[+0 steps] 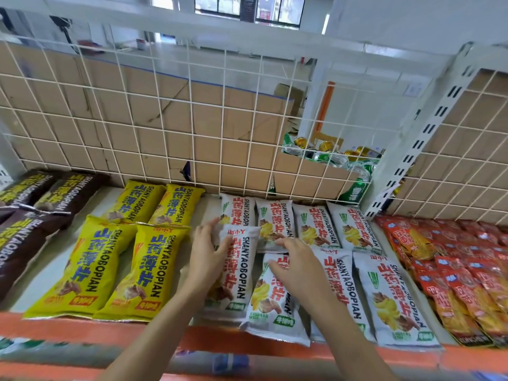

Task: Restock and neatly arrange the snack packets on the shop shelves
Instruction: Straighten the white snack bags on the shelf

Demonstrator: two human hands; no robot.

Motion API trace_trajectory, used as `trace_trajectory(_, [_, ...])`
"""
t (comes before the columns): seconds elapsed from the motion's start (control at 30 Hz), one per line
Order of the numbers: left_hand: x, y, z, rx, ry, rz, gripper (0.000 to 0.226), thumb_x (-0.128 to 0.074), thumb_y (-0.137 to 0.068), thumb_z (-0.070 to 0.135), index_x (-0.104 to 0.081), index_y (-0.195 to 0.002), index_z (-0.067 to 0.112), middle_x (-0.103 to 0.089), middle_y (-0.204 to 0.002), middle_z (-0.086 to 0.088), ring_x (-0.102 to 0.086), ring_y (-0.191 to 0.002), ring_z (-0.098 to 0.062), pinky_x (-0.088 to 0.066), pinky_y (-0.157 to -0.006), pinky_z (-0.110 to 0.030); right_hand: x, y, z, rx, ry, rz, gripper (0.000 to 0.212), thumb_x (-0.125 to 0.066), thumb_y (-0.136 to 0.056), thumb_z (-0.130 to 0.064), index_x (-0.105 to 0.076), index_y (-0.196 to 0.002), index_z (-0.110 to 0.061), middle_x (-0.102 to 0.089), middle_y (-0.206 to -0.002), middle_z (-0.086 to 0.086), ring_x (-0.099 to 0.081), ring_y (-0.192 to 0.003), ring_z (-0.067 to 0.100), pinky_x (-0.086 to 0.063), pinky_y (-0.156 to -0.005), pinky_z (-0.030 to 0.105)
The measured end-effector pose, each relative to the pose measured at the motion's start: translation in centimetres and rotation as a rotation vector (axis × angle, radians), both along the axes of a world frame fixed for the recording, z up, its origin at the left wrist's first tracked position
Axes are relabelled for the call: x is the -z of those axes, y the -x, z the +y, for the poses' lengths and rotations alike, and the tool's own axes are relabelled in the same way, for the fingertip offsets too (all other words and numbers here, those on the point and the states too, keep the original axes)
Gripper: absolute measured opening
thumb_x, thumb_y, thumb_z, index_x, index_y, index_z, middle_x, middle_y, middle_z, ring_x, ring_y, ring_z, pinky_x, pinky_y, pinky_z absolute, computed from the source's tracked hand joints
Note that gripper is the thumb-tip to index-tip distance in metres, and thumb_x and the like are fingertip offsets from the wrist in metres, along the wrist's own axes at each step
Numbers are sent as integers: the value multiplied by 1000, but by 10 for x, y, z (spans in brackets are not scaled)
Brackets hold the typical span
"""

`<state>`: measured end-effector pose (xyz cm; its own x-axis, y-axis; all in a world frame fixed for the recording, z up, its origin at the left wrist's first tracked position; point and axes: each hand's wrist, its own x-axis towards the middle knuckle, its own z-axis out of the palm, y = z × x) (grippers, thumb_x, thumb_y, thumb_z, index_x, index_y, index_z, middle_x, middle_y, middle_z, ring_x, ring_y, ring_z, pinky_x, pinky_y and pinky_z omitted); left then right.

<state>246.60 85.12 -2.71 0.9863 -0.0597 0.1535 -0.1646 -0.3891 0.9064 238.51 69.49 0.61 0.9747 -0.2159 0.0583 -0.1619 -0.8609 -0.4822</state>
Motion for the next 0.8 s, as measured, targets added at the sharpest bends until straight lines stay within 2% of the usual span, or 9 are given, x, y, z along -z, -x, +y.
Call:
trace_trajectory(0.03, [1,0,0,-2,-26,6,45,-58,-91,22,-45,-133,17,-43,-124,-1,-45,-109,-8,-37,-77,-1,1,1,1,-25,5,7,40,-52,-89,-36,-47,-127,-24,-47,-129,-7,-41,-122,11,-36,-102,28])
trace_trajectory(0.07, [3,0,1,-3,-59,-10,43,-58,-90,24,-47,-132,16,-42,-127,-3,-45,-113,-11,-36,-81,-3,1,2,3,-41,11,13,39,-52,-89,-38,-48,-126,-25,-49,-128,-8,-41,-121,12,-36,-102,30])
trace_trajectory(0.17, [7,3,7,-11,-264,-175,43,-61,-88,29,-51,-128,18,-37,-139,-6,-35,-128,-22,-31,-101,-31,1,6,5,-14,60,29,43,-51,-88,-42,-47,-128,-28,-48,-131,-7,-39,-123,13,-35,-103,32])
trace_trajectory(0.23, [8,7,9,87,-422,-300,49,-52,-88,43,-48,-131,21,-33,-146,-4,-28,-133,-24,-26,-106,-41,0,10,5,43,108,53,50,-49,-89,-46,-41,-134,-25,-40,-138,-4,-36,-126,16,-34,-104,31])
trace_trajectory(0.33, [13,14,10,273,-603,-316,74,-18,-78,63,-37,-140,28,-22,-153,3,-7,-143,-17,-8,-114,-38,-2,17,13,111,126,136,68,-48,-86,-57,-28,-141,-23,-26,-148,3,-30,-133,23,-32,-106,35])
trace_trajectory(0.43, [16,15,10,287,-618,-293,82,-11,-74,66,-32,-143,28,-20,-154,5,-1,-144,-14,-5,-115,-35,-2,19,27,136,97,271,88,-50,-82,-62,-8,-148,-22,-5,-156,6,-9,-142,30,-24,-111,41])
trace_trajectory(0.5, [14,16,10,280,-646,-287,84,-9,-72,67,-30,-144,30,-19,-155,7,-1,-144,-13,-5,-115,-33,-1,17,34,147,85,310,90,-53,-82,-58,-3,-148,-22,0,-156,7,-2,-142,32,-24,-111,42])
trace_trajectory(0.67, [13,21,10,269,-666,-276,86,-7,-70,69,-24,-145,31,-17,-155,7,0,-144,-12,-5,-115,-31,-2,19,32,169,4,274,82,-57,-84,-36,-8,-147,-22,-3,-155,6,-6,-141,31,-26,-110,39])
trace_trajectory(0.8, [16,23,12,266,-641,-273,87,-10,-69,70,-24,-146,31,-17,-155,6,0,-144,-13,-4,-114,-30,-5,30,29,145,-53,197,77,-58,-83,-28,-15,-146,-23,-7,-154,0,-9,-141,25,-22,-112,36])
